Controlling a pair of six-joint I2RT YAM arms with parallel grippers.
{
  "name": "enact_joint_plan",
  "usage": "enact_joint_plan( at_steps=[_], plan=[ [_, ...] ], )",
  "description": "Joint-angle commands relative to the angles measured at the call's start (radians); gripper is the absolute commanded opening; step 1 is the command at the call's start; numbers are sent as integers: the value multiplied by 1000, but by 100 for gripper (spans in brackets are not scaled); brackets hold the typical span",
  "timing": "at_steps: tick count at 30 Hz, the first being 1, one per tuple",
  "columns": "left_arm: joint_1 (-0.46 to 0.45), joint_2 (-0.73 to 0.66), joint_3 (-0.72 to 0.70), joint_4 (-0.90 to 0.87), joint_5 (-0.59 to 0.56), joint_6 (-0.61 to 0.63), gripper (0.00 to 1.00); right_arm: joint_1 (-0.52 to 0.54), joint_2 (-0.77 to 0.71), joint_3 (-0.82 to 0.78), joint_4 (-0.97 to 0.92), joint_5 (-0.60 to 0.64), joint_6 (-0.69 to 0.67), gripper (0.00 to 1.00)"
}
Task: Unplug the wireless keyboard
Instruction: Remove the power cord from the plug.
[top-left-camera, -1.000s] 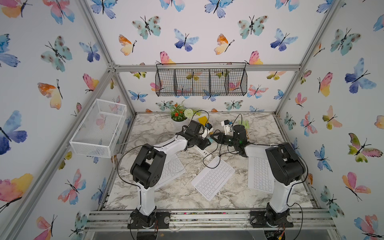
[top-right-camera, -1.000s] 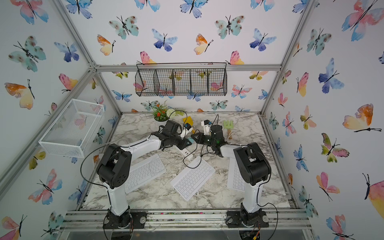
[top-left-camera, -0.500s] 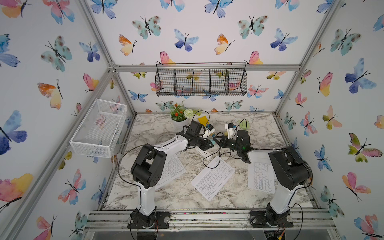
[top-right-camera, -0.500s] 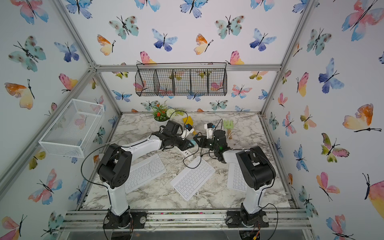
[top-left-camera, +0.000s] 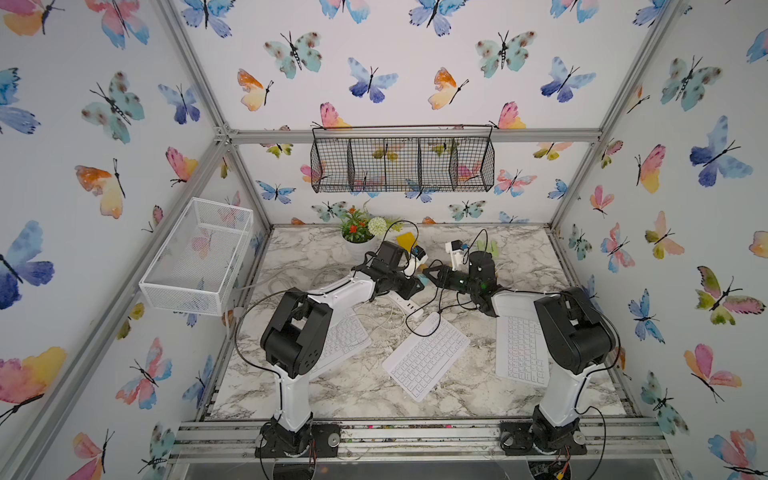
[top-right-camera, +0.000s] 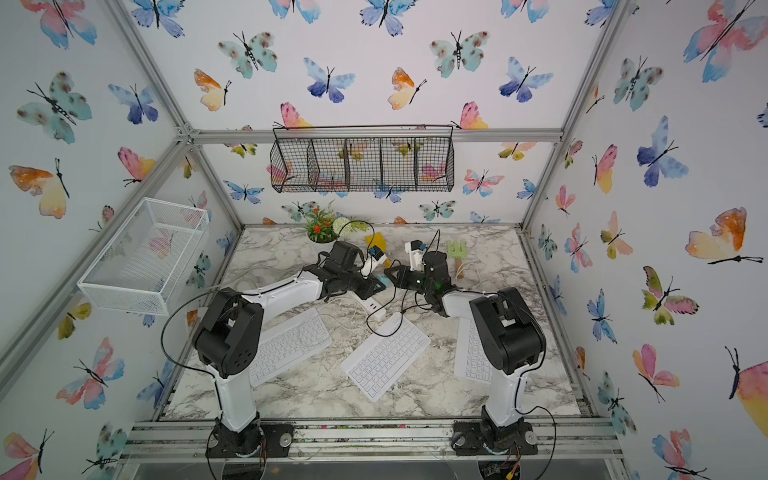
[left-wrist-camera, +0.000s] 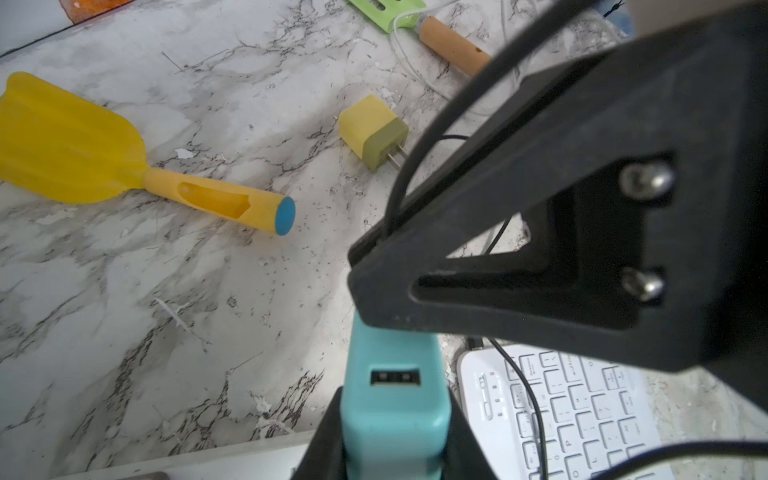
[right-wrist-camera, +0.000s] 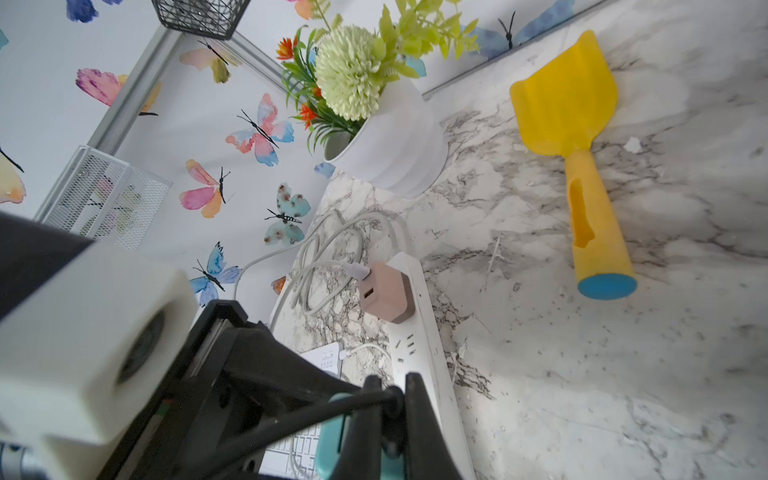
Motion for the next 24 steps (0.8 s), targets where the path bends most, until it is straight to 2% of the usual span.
enact_joint_plan(
  at_steps=[1, 6, 11, 15, 18, 22, 24],
  plan=[
    [-32, -8, -44, -135, 3, 57, 0, -43, -4, 60, 18, 22, 8, 3],
    [-19, 20, -11, -149, 28, 1, 0, -43, -46, 8, 55, 57, -29, 3],
    [43, 27, 7, -97, 147, -137, 0, -36, -108, -156, 331, 120, 3, 2],
    [45, 30, 14, -111, 158, -137, 0, -33, -131, -216, 478, 151, 20, 3],
    [42, 34, -2, -115, 143, -130, 0, -33, -123, -200, 461, 168, 24, 2],
    [-7, 41, 2, -169, 19, -50, 0, -37, -104, -121, 299, 187, 22, 3],
    [-19, 40, -8, -170, 0, -33, 0, -44, -94, -82, 234, 182, 28, 3]
  ],
)
